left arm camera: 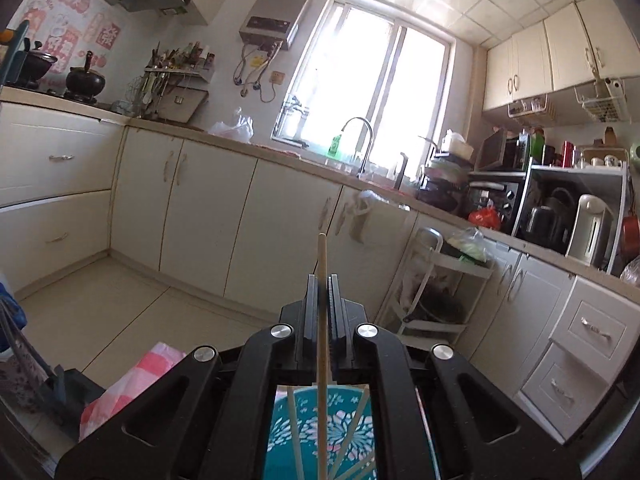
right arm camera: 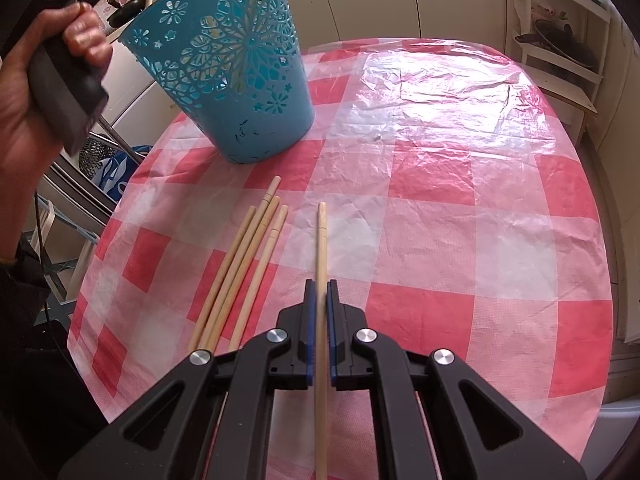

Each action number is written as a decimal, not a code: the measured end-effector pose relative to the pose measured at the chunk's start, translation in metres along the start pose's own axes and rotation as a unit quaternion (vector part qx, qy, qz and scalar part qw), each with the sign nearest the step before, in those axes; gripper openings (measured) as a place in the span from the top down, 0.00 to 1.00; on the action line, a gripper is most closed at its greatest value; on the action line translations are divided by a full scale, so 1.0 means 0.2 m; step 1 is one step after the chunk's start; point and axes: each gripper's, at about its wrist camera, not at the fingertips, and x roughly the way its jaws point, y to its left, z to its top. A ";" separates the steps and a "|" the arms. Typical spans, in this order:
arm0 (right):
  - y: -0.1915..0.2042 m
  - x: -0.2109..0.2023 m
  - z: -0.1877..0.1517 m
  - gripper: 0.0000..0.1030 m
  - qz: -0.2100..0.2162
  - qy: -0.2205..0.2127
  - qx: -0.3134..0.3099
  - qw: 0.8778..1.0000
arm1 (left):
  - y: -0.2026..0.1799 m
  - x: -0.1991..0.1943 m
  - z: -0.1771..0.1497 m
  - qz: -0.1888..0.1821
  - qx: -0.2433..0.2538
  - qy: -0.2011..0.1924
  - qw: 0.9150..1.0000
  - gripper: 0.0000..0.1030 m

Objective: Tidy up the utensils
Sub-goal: 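Lift the left tool's chopstick over the teal basket and open to drop it, then carry the right tool's chopstick over the teal basket and release it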

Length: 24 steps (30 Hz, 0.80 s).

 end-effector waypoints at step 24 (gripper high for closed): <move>0.03 -0.02 -0.02 0.94 -0.004 0.005 -0.036 0.999 | 0.24 -0.54 -0.21 0.004 -0.054 0.078 0.995 0.55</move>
